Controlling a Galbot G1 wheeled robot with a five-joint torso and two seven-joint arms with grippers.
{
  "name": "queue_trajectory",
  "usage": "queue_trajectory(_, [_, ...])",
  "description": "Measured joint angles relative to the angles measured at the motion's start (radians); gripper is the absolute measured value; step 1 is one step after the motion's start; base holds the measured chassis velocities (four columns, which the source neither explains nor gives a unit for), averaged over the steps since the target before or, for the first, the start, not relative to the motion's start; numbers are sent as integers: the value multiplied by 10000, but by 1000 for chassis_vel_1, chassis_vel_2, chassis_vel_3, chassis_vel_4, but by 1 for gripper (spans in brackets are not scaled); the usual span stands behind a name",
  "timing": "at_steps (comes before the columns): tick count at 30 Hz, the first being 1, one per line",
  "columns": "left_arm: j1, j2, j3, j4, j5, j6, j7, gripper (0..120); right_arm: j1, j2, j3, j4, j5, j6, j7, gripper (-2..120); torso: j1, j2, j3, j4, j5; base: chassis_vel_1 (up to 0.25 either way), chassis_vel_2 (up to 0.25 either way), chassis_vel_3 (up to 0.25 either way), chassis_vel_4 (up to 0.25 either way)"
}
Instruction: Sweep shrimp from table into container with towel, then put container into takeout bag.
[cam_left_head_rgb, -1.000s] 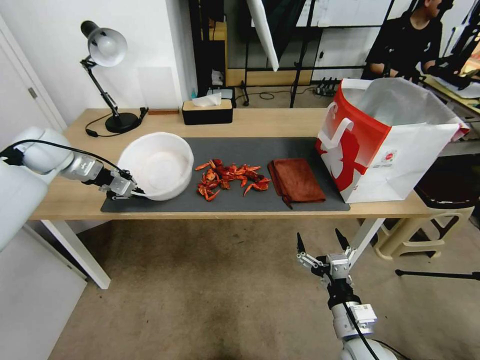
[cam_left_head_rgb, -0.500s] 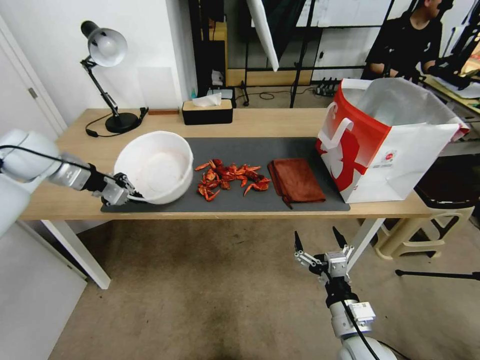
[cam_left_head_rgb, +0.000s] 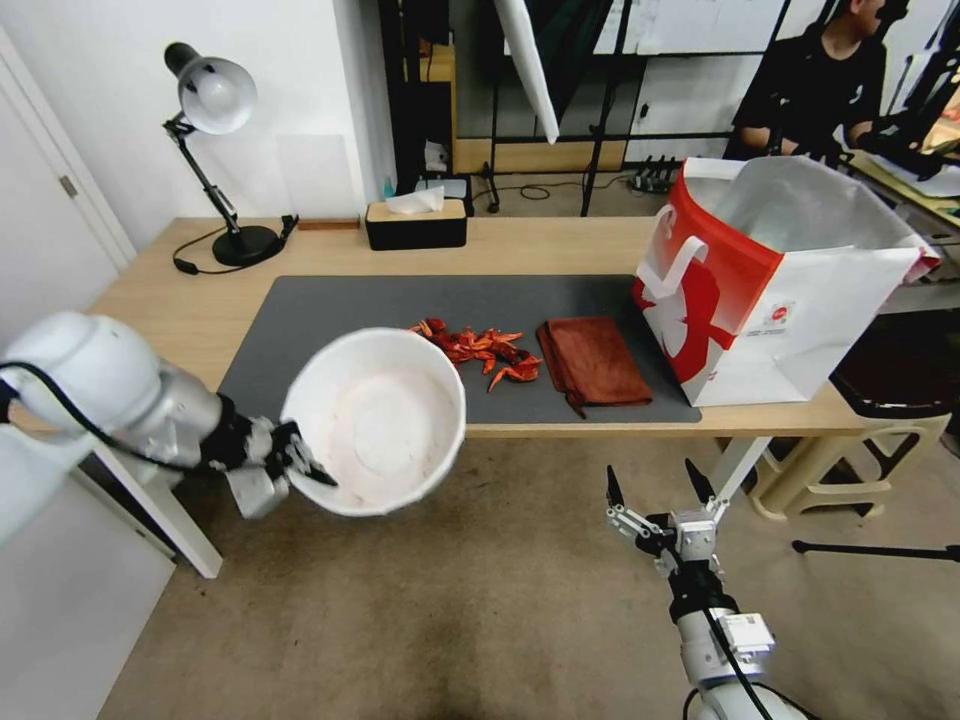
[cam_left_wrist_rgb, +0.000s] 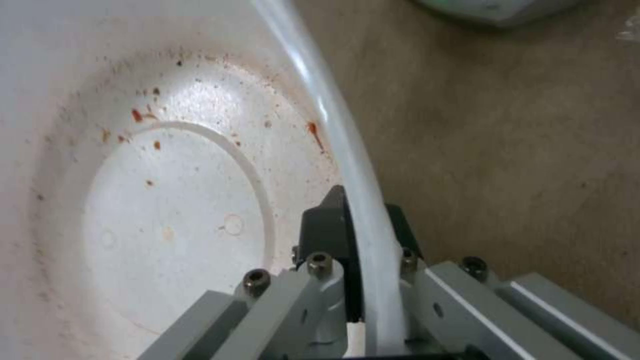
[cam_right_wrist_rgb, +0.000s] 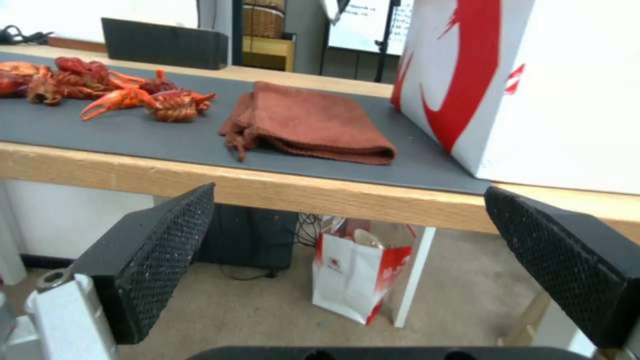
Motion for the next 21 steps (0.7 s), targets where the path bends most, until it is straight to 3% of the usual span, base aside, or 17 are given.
queue_trajectory(7, [472, -203, 308, -169, 568, -390, 321, 0, -99, 81, 93, 186, -7, 0, 7, 100, 0, 0, 0, 3, 2, 0, 0, 0, 0])
queue_trajectory(10, [1275, -534, 519, -66, 1319, -746, 513, 0, -104, 76, 110, 274, -8, -33, 17, 100, 0, 1, 0, 5, 0, 0, 0, 0, 0])
queue_trajectory(13, [1584, -789, 656, 43, 1723, -871, 554, 0, -122, 74, 129, 295, -8, -43, 23, 100, 0, 0, 0, 6, 0, 0, 0, 0, 0])
queue_trajectory(21, [1452, -1694, 1107, 1055, 2870, -1311, 439, 0, -200, 30, 158, 411, 16, -57, 26, 100, 0, 0, 0, -1, -1, 0, 0, 0, 0])
